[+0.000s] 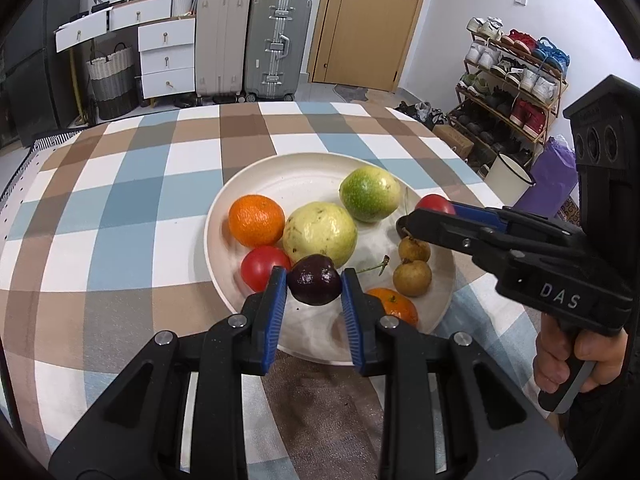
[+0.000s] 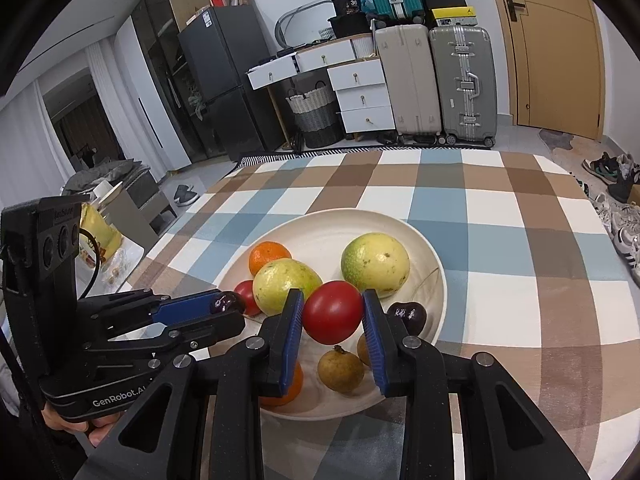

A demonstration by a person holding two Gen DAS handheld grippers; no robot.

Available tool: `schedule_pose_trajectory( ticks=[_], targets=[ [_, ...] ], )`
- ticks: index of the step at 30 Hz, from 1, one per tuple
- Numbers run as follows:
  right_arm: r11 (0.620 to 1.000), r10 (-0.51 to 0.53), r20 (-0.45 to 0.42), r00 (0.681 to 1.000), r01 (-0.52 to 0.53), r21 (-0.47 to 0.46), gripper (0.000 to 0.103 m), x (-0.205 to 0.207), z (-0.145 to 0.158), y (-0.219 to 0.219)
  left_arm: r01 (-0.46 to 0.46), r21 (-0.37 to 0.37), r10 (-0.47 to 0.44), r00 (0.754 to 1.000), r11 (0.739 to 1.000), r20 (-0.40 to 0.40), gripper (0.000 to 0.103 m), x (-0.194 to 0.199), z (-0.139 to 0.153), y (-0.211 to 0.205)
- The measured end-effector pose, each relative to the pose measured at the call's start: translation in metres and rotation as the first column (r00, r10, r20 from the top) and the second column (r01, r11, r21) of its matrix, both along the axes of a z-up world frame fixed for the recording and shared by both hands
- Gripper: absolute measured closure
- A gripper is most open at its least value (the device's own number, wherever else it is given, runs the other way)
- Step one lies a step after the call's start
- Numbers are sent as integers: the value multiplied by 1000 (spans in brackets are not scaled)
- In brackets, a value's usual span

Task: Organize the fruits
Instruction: 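Place the cherry and tomato on the white plate and open both tools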

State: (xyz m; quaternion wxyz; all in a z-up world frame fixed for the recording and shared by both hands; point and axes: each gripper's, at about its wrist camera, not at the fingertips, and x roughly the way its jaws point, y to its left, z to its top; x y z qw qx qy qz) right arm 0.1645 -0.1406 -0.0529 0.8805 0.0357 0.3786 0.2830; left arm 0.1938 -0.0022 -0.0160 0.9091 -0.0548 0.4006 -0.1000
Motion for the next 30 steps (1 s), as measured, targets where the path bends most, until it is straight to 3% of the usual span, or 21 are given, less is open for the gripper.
schedule_pose_trajectory(
  ticks=[30],
  targets=[
    [994, 12, 0, 1000, -12, -106, 73, 6, -17, 20, 4, 6, -4, 999, 1000, -44, 78, 23, -22, -10]
  ],
)
